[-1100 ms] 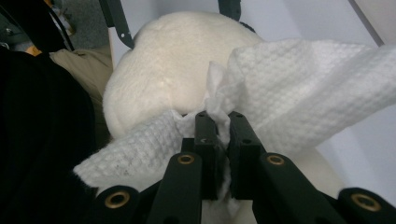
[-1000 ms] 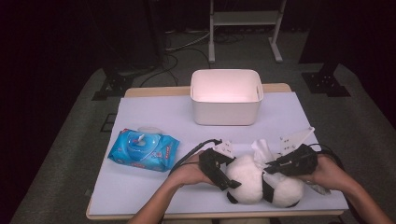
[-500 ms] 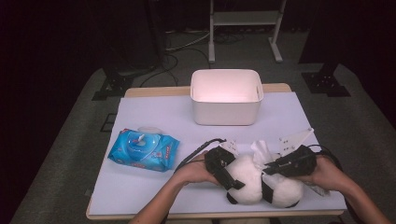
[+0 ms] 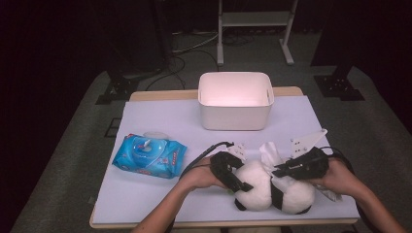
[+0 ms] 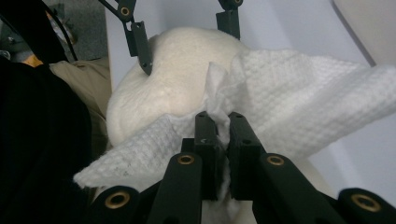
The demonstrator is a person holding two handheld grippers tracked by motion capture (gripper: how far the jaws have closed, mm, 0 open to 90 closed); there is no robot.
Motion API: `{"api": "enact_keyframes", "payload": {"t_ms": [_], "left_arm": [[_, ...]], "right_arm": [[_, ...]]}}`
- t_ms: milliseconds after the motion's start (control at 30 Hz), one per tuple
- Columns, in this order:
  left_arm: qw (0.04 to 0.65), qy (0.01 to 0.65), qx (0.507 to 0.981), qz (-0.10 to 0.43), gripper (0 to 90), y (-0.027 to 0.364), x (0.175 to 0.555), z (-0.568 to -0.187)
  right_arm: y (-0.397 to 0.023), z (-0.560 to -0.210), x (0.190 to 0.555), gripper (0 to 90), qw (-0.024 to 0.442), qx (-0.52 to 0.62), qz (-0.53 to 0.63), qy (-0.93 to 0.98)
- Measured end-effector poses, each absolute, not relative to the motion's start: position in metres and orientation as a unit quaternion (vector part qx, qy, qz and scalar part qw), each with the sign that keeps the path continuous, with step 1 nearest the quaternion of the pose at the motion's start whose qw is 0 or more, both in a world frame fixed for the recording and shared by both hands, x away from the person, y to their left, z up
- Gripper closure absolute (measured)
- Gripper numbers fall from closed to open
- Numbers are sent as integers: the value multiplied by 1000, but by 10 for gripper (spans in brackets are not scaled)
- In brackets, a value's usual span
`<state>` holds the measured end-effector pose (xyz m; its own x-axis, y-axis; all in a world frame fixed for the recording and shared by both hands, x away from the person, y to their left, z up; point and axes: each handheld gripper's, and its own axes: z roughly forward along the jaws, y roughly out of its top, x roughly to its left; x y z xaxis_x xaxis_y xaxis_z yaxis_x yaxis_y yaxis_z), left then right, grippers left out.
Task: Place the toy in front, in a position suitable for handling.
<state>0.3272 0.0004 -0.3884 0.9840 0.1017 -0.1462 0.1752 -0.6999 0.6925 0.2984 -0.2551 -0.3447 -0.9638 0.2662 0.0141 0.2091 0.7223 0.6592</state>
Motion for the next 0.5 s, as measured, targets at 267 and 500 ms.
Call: {"api": "enact_keyframes", "payload": {"t_ms": [267, 500], "left_arm": [[374, 77, 924, 9, 284, 17, 330, -370], [370, 80, 925, 20, 279, 31, 326, -371]], "right_arm": [[-241, -333, 308, 832, 61, 119, 352, 926], [-234, -326, 314, 830, 59, 112, 344, 930]]}}
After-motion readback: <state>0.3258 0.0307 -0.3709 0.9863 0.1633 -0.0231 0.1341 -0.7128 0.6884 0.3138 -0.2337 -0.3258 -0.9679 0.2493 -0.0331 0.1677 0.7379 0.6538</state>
